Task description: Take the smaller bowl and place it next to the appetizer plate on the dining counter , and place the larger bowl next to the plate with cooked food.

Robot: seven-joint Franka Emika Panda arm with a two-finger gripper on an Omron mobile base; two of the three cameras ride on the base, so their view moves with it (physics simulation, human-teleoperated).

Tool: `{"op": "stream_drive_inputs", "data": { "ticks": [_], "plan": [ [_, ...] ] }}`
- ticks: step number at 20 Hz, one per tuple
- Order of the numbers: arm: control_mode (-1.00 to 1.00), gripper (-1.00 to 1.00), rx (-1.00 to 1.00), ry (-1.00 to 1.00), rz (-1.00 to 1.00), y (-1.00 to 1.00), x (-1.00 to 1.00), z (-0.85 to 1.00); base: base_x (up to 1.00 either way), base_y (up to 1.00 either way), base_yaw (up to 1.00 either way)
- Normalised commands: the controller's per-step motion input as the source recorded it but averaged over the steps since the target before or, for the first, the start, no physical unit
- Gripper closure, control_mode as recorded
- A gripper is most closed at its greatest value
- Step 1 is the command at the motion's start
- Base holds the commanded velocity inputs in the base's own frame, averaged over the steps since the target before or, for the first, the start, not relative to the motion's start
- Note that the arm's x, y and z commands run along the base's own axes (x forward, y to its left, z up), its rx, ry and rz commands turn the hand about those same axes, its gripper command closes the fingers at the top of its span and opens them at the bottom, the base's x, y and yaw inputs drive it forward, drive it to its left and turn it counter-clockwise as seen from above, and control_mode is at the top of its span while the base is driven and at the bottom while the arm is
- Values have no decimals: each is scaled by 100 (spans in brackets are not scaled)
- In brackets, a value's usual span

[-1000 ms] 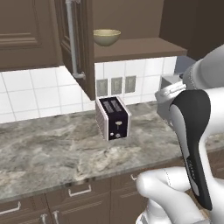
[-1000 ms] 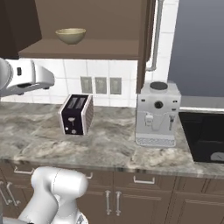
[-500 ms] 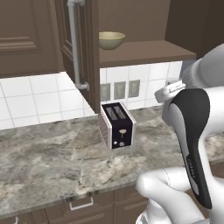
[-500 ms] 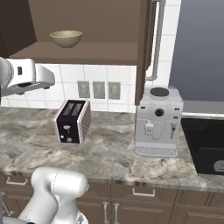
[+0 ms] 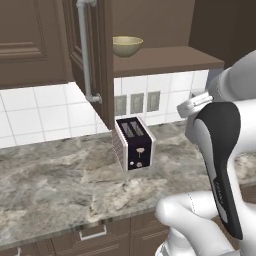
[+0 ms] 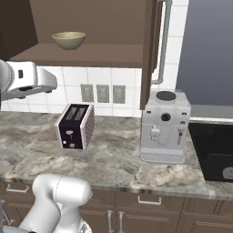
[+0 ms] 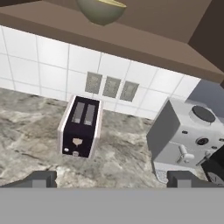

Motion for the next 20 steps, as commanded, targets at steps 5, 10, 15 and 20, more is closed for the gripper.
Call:
{"op": "stream_drive_inputs", "data": {
  "ticks": [5, 10, 15, 20],
  "plan": [
    [-100, -100, 2, -5, 1, -10, -2, -1, 0, 0, 0],
    [-100, -100, 4, -6, 1, 1, -1, 0, 0, 0, 0],
    [-100, -100, 33, -7, -1, 1, -4, 2, 0, 0, 0],
    [-100, -100, 33, -5, -2, 11, -6, 23, 0, 0, 0]
  ]
}}
